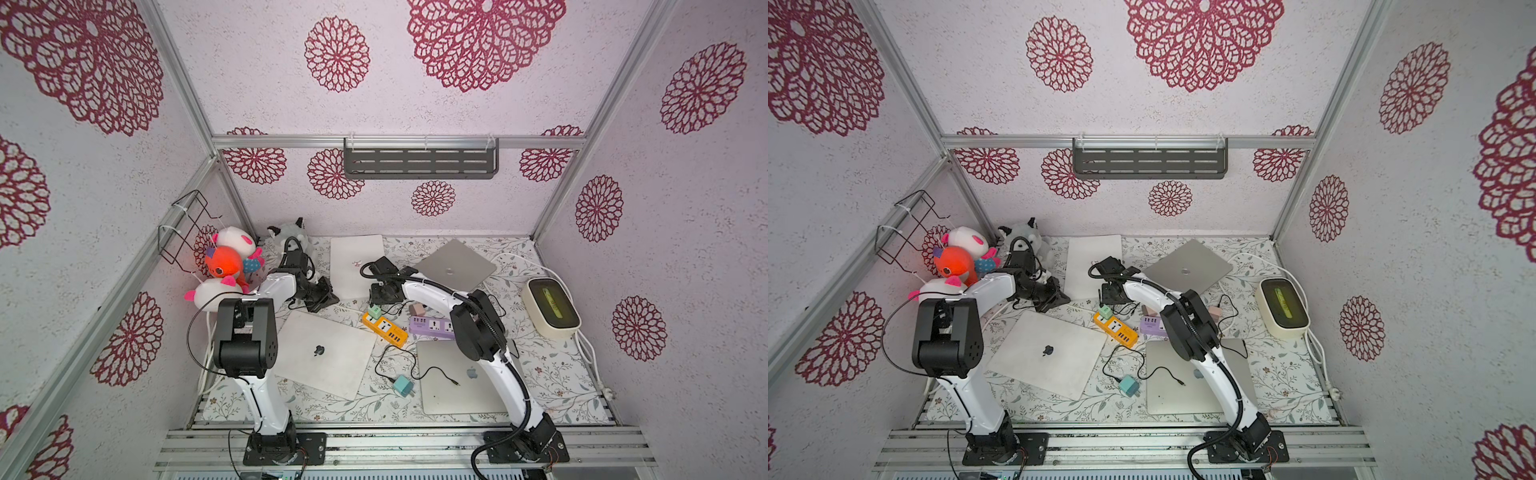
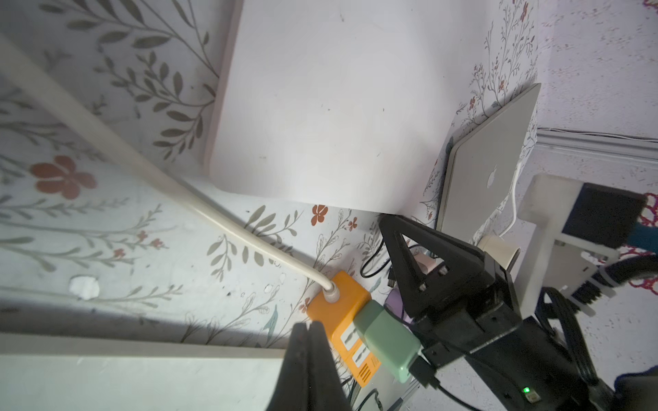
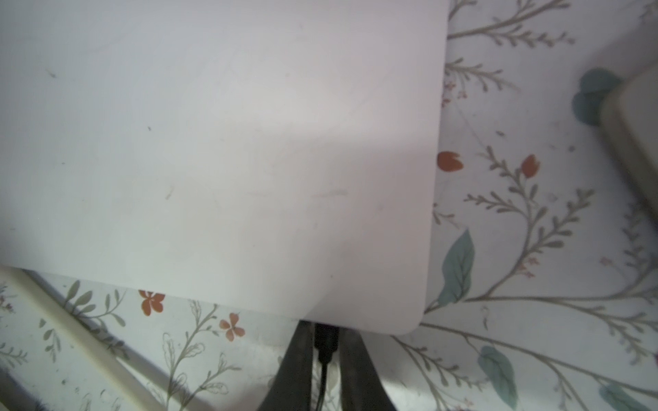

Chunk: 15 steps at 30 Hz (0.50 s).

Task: Unplug the laptop charger
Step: Remove the charging cable from the laptop.

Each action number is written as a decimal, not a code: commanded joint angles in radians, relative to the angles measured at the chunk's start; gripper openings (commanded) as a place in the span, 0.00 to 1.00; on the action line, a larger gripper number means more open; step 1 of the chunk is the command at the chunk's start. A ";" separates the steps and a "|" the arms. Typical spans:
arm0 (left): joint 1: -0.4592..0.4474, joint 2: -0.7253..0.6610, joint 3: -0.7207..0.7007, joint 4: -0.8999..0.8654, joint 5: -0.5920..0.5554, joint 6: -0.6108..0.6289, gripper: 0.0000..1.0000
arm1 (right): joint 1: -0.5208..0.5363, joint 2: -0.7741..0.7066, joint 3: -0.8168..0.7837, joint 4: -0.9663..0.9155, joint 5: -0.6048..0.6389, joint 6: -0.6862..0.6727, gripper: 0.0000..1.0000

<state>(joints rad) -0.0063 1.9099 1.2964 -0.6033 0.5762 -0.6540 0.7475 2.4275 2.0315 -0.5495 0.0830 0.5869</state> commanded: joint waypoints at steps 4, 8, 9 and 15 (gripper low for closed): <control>0.006 0.032 0.069 0.014 0.022 0.002 0.02 | 0.001 0.004 -0.034 0.068 0.022 0.045 0.19; 0.005 0.044 0.109 0.004 0.026 0.001 0.02 | 0.001 -0.001 -0.052 0.091 0.030 0.064 0.20; 0.005 0.079 0.118 0.002 0.027 0.001 0.02 | 0.001 -0.003 -0.055 0.092 0.033 0.066 0.19; -0.005 0.135 0.183 0.001 0.034 -0.010 0.02 | 0.002 -0.007 -0.054 0.066 0.050 0.042 0.14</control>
<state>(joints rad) -0.0067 2.0129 1.4490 -0.6041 0.5972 -0.6586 0.7498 2.4191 2.0018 -0.4946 0.1017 0.6292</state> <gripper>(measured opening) 0.041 0.145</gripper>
